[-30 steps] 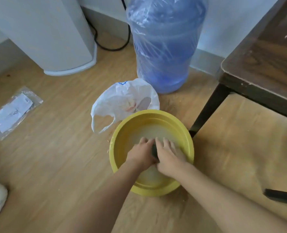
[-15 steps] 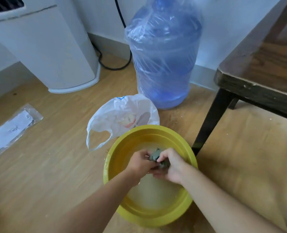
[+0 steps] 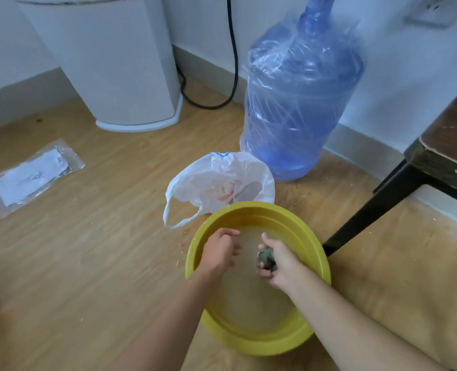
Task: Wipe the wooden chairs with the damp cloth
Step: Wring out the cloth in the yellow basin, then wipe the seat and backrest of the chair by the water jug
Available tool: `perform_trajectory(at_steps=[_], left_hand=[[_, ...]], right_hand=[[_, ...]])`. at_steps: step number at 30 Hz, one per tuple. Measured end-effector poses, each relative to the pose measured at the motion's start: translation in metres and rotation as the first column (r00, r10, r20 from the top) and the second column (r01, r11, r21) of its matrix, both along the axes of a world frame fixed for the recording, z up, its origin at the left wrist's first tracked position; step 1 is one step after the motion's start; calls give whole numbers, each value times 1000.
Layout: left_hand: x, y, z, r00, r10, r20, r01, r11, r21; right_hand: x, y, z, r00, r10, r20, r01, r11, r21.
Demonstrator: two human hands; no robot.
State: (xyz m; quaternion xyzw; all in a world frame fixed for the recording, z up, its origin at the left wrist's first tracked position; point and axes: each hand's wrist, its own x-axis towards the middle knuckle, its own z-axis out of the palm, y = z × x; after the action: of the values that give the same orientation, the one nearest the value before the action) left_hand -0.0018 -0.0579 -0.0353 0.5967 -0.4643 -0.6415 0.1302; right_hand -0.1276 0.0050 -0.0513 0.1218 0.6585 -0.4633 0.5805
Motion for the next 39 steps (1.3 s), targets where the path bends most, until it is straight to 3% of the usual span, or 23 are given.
perform_trajectory(at_steps=[7,13,17,20,24,28,32,36,39], left_hand=[[15,-20,18,995,-97,-7,97,993,69],[7,-22,39,970,-245,8,243,966,92],[4,-30,55,951,-305,42,300,950,89],[-6,-43,81,941,-321,109,313,946,84],[-29,-56,168,890,-407,208,412,911,18],[-68,-54,241,918,-353,182,381,913,-147],[-111,-24,301,921,-390,20,389,913,-125],[-145,21,314,938,-345,-9,339,926,-163],[-156,47,304,950,-313,-17,302,928,-217]], right_hand=[[0,-8,25,982,103,-160,-82,987,136],[4,-9,50,953,165,-255,-138,983,123],[2,-15,116,890,359,-281,-340,933,115],[2,-16,163,743,495,-450,-505,856,108],[-6,-5,243,352,498,-792,-603,768,215],[-28,20,327,214,401,-891,-577,788,216],[-94,44,386,167,177,-970,-448,890,85],[-220,91,401,147,141,-979,-178,977,114],[-311,151,384,89,215,-973,118,967,225]])
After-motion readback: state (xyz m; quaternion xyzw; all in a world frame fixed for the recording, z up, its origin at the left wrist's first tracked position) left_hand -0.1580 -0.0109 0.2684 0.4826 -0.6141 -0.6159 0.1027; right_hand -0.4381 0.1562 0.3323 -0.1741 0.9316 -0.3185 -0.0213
